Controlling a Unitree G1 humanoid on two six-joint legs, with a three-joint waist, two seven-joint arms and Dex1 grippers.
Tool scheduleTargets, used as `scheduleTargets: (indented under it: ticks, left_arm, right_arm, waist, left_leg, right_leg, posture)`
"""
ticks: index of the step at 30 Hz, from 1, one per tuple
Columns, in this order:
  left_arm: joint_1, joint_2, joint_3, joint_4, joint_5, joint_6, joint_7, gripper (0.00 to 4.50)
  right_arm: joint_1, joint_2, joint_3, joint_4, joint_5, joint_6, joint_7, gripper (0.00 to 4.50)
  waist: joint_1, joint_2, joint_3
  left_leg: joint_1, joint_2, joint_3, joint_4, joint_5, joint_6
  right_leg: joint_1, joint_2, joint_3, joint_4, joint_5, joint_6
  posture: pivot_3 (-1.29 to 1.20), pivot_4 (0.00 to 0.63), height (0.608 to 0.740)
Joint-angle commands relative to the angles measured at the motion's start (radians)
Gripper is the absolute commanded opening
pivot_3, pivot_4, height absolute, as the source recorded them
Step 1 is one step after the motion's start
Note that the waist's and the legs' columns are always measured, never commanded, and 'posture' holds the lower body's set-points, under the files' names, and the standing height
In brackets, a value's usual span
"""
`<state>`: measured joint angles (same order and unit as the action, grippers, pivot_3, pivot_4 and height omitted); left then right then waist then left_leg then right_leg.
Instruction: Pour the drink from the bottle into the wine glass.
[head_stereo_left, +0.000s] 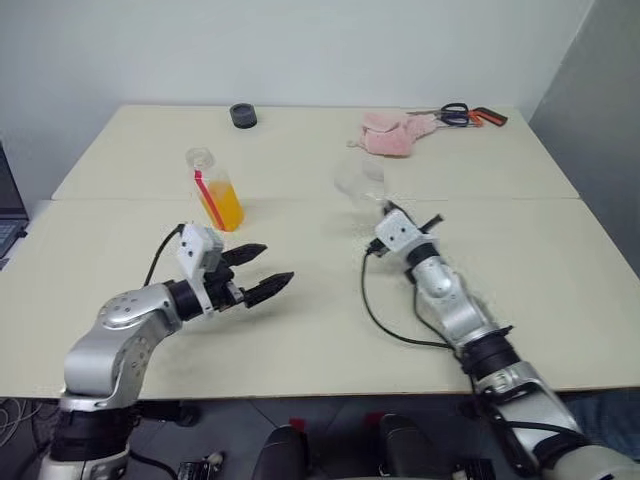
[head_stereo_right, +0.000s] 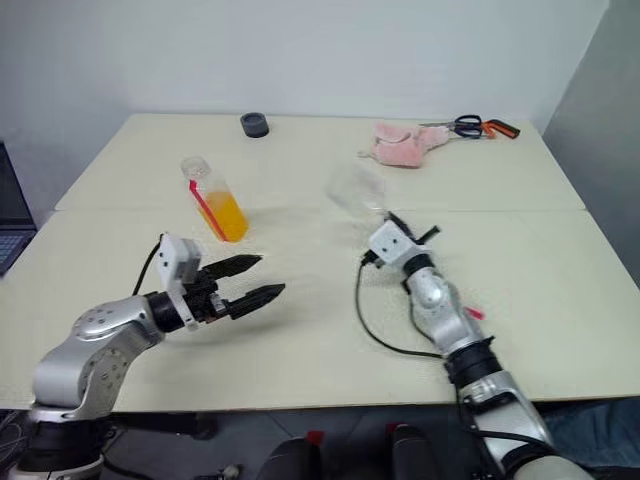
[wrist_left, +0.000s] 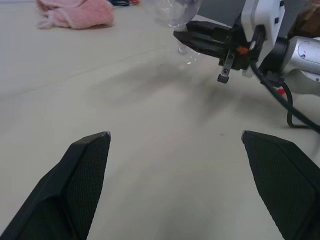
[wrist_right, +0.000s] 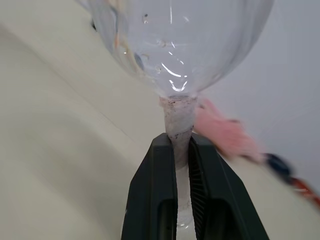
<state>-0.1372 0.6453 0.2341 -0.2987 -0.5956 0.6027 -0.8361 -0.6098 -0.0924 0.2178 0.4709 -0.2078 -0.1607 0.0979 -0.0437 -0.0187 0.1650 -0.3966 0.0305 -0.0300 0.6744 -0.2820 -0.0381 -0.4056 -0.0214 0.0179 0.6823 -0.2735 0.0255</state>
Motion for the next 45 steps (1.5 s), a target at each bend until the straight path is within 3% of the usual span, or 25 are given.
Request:
scheduleTargets:
  ticks: [1, 8, 12, 31, 43, 44, 45]
  left_arm:
    - [-0.014, 0.035, 0.069, -0.062, -0.049, 0.022, 0.022, 4.50]
    - [-0.069, 0.091, 0.128, -0.055, -0.102, 0.054, 0.040, 4.50]
    - [-0.132, 0.113, 0.145, -0.050, -0.137, 0.073, 0.055, 4.50]
    - [-0.253, 0.163, 0.092, 0.033, -0.120, 0.055, 0.002, 4.50]
    - [-0.231, 0.169, 0.086, 0.039, -0.079, 0.018, -0.030, 4.50]
    - [-0.231, 0.170, 0.085, 0.040, -0.074, 0.016, -0.032, 4.50]
    - [-0.229, 0.170, 0.087, 0.039, -0.073, 0.014, -0.033, 4.50]
  right_arm:
    - [-0.086, 0.094, -0.062, 0.119, 0.148, -0.074, 0.092, 0.06]
    - [-0.205, 0.201, -0.120, 0.420, 0.225, -0.178, 0.178, 0.06]
    - [-0.210, 0.213, -0.110, 0.524, 0.190, -0.235, 0.191, 0.06]
    - [-0.186, 0.213, -0.136, 0.561, 0.200, -0.252, 0.239, 0.06]
    - [-0.162, 0.204, -0.157, 0.505, 0.213, -0.214, 0.279, 4.19]
    - [-0.155, 0.201, -0.156, 0.496, 0.215, -0.207, 0.289, 4.47]
    - [-0.140, 0.195, -0.156, 0.476, 0.219, -0.196, 0.305, 4.47]
  waist:
    - [0.004, 0.000, 0.000]
    - [0.009, 0.001, 0.000]
    - [0.009, 0.001, 0.000]
    - [-0.008, 0.000, 0.000]
    - [-0.008, 0.001, 0.000]
    - [-0.008, 0.001, 0.000]
    - [-0.008, 0.001, 0.000]
  left_leg:
    - [0.000, 0.000, 0.000, 0.000, 0.000, 0.000]
    - [0.000, 0.000, 0.002, -0.001, 0.000, 0.000]
    - [0.001, 0.000, 0.003, -0.001, 0.000, 0.000]
    - [0.009, 0.000, 0.004, -0.011, 0.002, -0.003]
    - [0.009, 0.000, 0.004, -0.011, 0.002, -0.003]
    - [0.009, 0.000, 0.004, -0.011, 0.002, -0.003]
    - [0.009, 0.000, 0.004, -0.011, 0.002, -0.003]
  right_leg:
    - [0.000, 0.000, 0.000, 0.000, 0.000, 0.000]
    - [0.000, 0.000, -0.001, 0.000, 0.000, 0.000]
    - [0.000, 0.001, 0.000, 0.000, 0.000, 0.000]
    - [0.001, 0.001, 0.004, 0.000, 0.000, -0.001]
    - [0.000, 0.001, 0.005, -0.001, 0.000, -0.001]
    - [0.000, 0.001, 0.005, -0.001, 0.000, -0.001]
    - [0.000, 0.001, 0.005, -0.001, 0.000, -0.001]
  posture:
    - [0.00, 0.150, 0.740]
    - [0.00, 0.150, 0.740]
    - [0.00, 0.150, 0.740]
    - [0.00, 0.150, 0.740]
    - [0.00, 0.150, 0.740]
    - [0.00, 0.150, 0.740]
    - [0.00, 0.150, 0.740]
